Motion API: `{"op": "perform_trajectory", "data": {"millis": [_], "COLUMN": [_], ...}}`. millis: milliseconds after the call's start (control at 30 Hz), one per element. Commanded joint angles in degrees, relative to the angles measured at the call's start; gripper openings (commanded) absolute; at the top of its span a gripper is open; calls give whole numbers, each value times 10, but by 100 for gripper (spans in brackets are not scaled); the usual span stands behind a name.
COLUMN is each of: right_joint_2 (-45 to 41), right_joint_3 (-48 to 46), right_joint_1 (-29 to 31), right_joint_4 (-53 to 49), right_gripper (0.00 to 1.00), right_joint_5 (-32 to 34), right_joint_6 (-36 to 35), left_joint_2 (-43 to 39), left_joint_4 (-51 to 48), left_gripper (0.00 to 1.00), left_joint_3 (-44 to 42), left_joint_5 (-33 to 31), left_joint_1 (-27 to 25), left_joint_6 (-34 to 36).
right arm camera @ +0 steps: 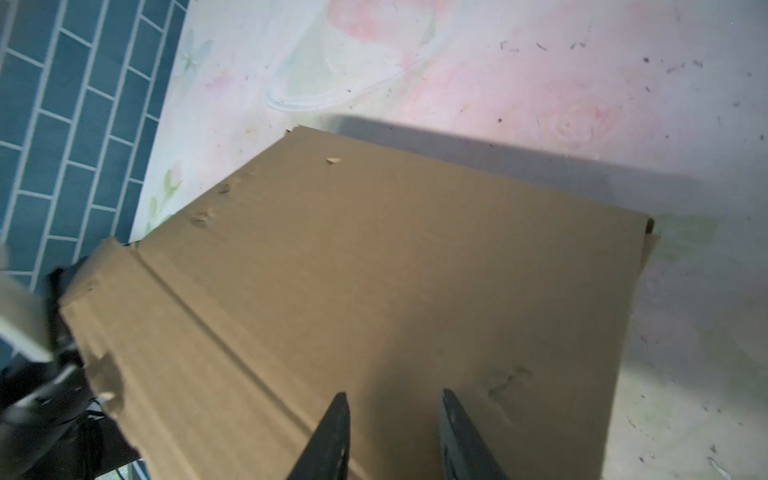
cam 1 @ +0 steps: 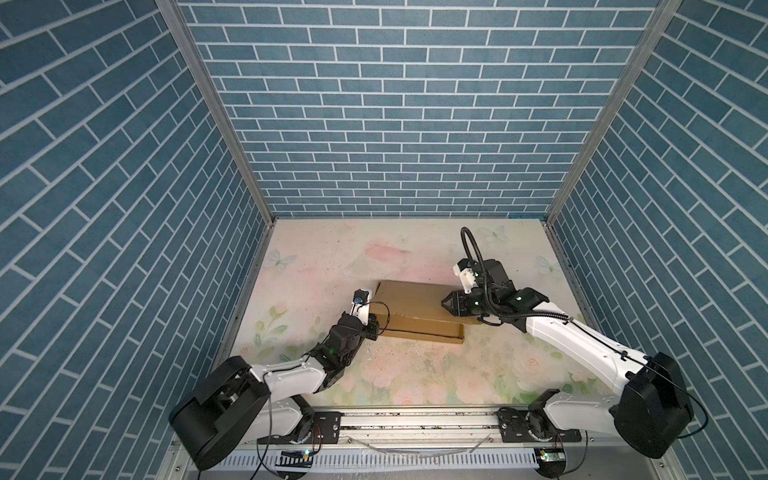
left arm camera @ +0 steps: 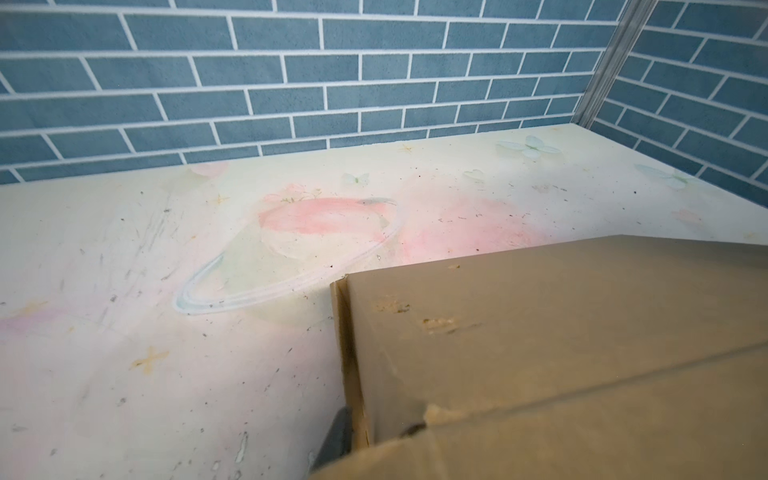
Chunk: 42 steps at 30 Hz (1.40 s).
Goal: Fold the paper box
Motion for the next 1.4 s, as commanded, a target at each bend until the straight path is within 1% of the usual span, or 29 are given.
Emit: {"op": "perform_trajectory", "data": {"millis": [0, 100, 200, 333, 400, 467, 533, 567, 667, 700, 733, 800, 933, 967, 1033, 1167, 1233, 1267, 1367], "right_joint_2": [22, 38, 59, 79, 85, 93, 109, 117, 113, 105, 97, 80, 57, 51, 36, 15, 3, -4, -19], "right_joint_3": [-33, -44, -48, -56, -57, -57, -57, -57, -57, -51, -44, -29, -11, -12, -15, -14, -18, -25, -53], "right_joint_1": [-1, -1, -1, -1, 0, 5, 13, 14, 17, 18, 18, 17, 18, 18, 16, 6, -14, -27, -66], "right_joint_4": [38, 60, 77, 92, 93, 83, 61, 54, 44, 36, 27, 10, -6, -6, -7, -30, -52, -57, -49], "right_gripper": [37, 37, 37, 36, 36, 35, 35, 35, 35, 35, 36, 39, 45, 47, 51, 56, 59, 62, 78], "right_joint_5": [13, 13, 11, 13, 16, 33, 68, 75, 81, 81, 83, 81, 65, 62, 61, 61, 60, 56, 22], "right_joint_6": [20, 23, 23, 22, 19, 8, -9, -14, -16, -16, -16, -14, 8, 16, 31, 50, 64, 72, 95], "left_joint_2": [-88, -191, -265, -301, -299, -272, -220, -196, -96, -59, -23, 28, 119, 132, 157, 170, 173, 174, 180], "left_joint_4": [-168, -303, -411, -510, -526, -527, -517, -507, -477, -467, -457, -435, -393, -384, -360, -320, -303, -297, -263], "left_gripper": [40, 49, 53, 54, 58, 60, 64, 66, 68, 69, 70, 72, 75, 75, 76, 76, 76, 76, 75], "left_joint_3": [18, 28, 52, 101, 122, 149, 181, 192, 235, 250, 265, 290, 314, 317, 315, 293, 276, 273, 240], "left_joint_5": [-20, -39, -50, -60, -56, -41, -17, -2, 85, 119, 140, 163, 186, 192, 225, 260, 270, 272, 283], "left_joint_1": [-7, -7, -7, -6, -6, -6, -4, -1, 31, 48, 63, 86, 130, 138, 156, 158, 158, 157, 158], "left_joint_6": [-24, -56, -70, -72, -63, -47, -31, -26, -14, -14, -14, -12, -7, -10, -25, -47, -58, -63, -81]}}
